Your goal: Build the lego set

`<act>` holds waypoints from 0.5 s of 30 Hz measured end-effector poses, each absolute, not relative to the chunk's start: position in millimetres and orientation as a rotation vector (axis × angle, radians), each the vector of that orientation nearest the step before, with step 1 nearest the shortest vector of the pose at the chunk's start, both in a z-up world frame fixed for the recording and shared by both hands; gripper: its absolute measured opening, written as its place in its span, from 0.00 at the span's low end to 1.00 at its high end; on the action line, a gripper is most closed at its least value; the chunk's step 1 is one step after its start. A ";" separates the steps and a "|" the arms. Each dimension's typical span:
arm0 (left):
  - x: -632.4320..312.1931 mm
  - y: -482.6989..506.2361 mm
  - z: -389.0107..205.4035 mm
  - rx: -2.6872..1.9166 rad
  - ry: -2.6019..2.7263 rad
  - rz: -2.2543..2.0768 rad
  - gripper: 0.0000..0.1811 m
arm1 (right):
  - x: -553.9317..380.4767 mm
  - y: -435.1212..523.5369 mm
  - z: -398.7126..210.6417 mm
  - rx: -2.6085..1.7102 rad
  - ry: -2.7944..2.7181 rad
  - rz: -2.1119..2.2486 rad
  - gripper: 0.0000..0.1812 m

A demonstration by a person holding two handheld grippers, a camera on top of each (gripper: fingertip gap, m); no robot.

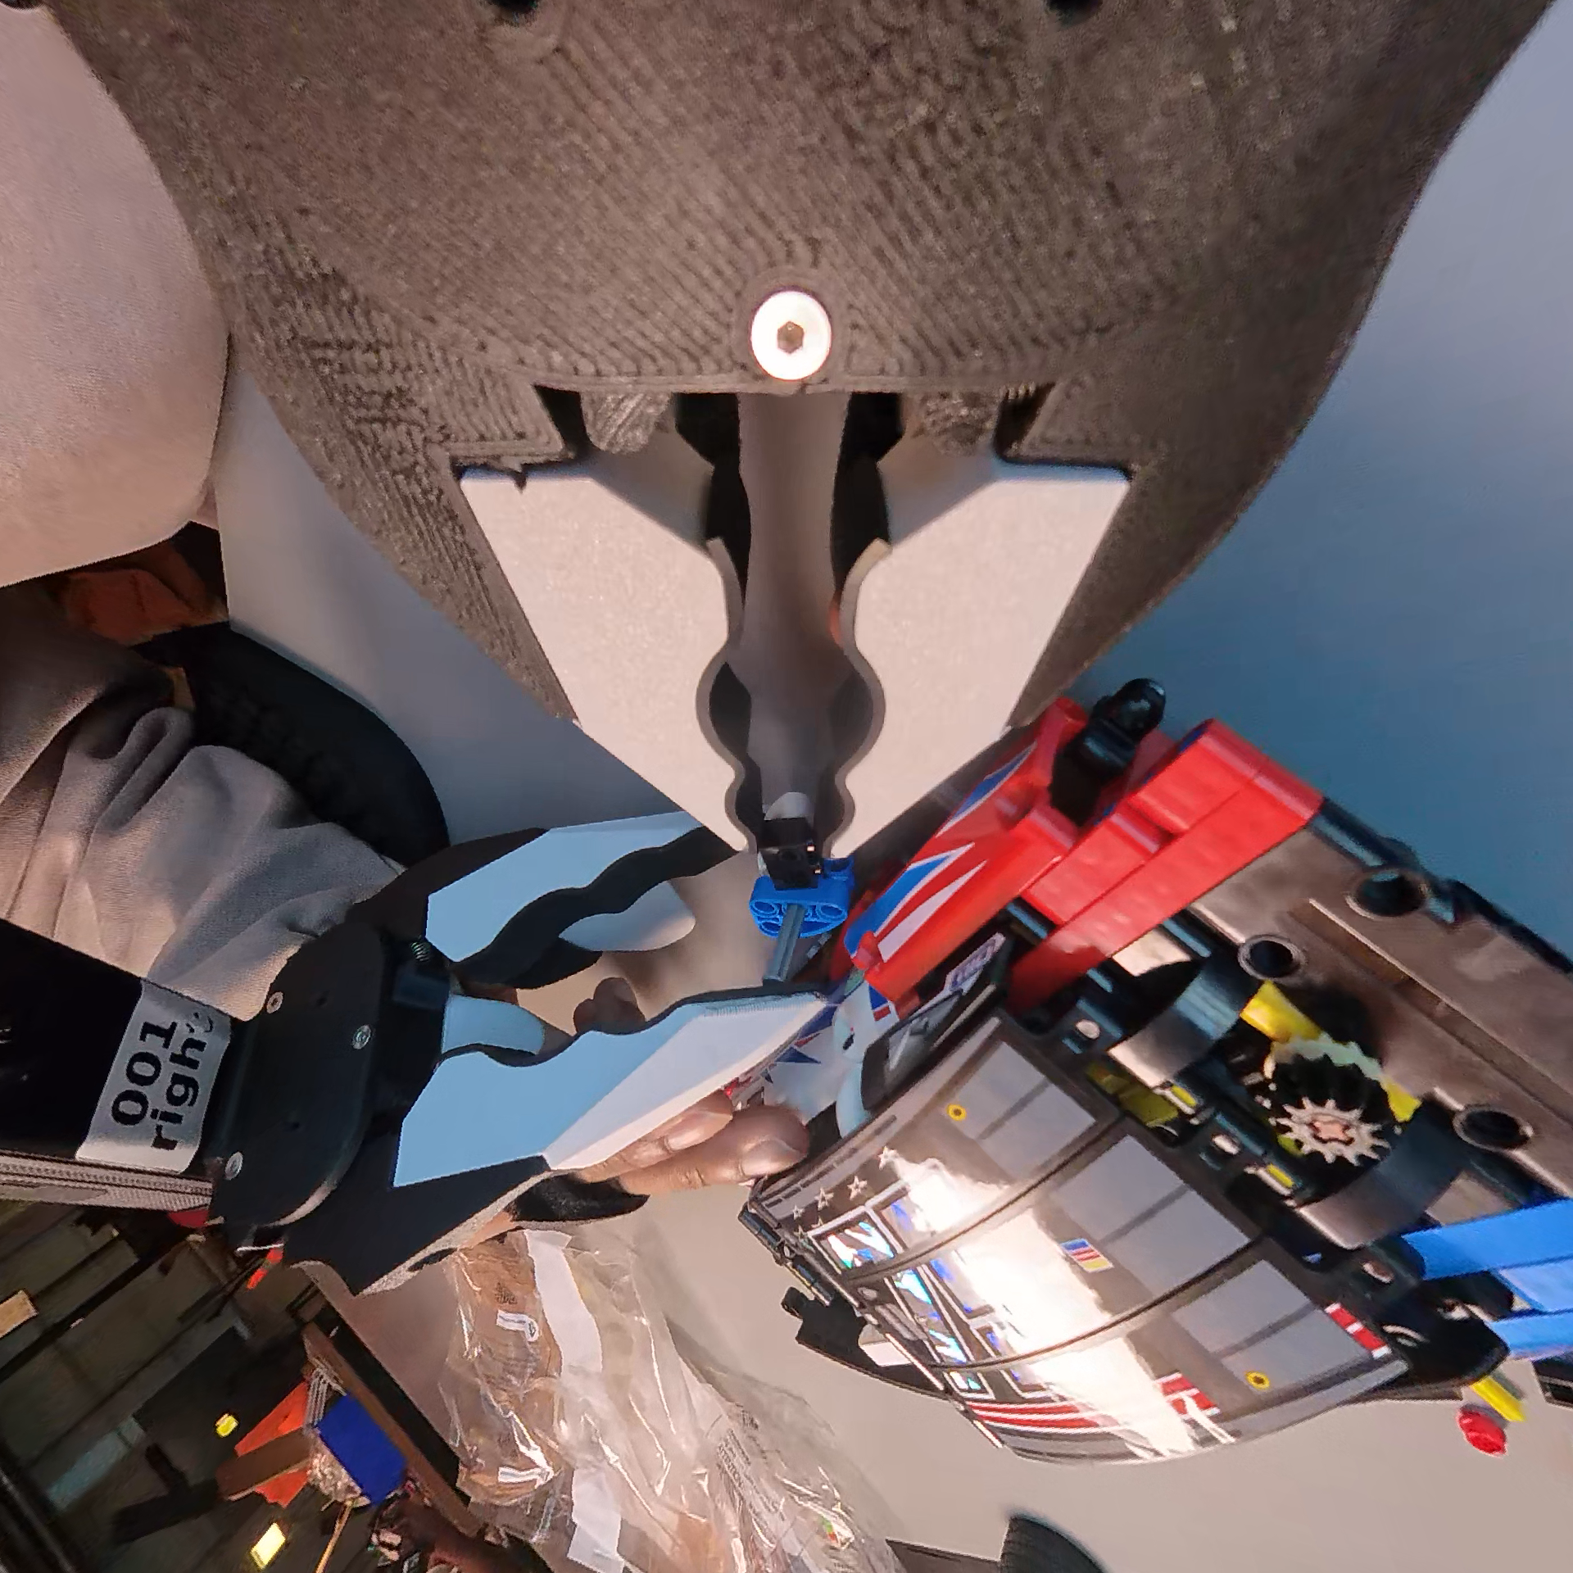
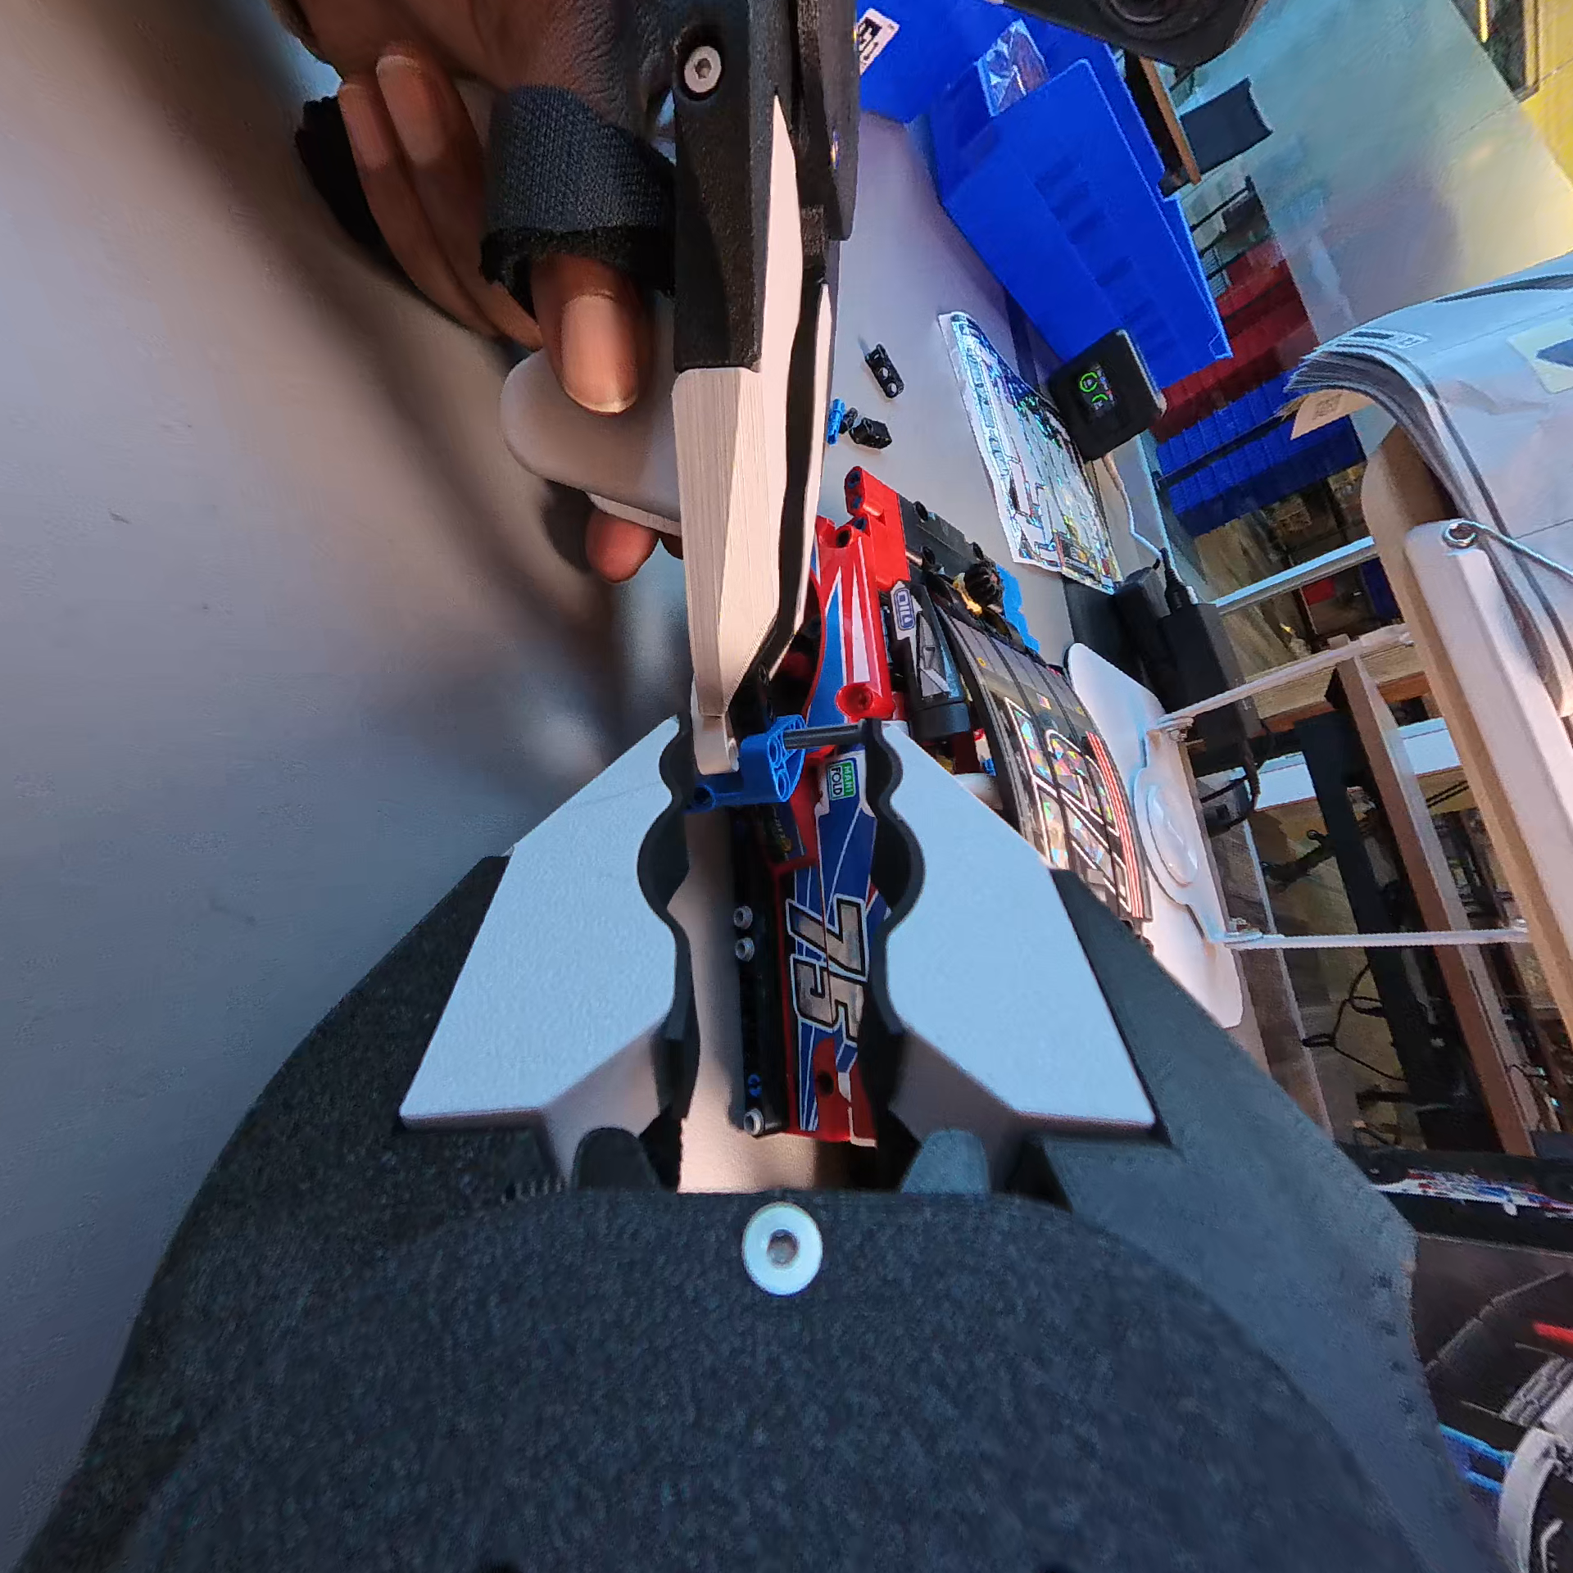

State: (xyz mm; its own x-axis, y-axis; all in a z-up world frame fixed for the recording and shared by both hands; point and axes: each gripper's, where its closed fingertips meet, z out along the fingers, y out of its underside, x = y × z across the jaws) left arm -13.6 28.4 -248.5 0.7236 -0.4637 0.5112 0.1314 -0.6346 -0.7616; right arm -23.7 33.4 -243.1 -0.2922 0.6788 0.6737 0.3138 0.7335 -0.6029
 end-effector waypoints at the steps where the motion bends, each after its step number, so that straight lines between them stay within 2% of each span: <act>1: -13.5 28.2 -247.8 -2.080 0.254 -0.900 0.05 | -24.0 33.6 -242.5 -0.757 -1.883 0.429 0.21; 15: -13.2 26.6 -240.6 -2.031 0.240 -0.962 0.06 | -25.9 36.8 -238.8 -0.718 -1.845 0.376 0.20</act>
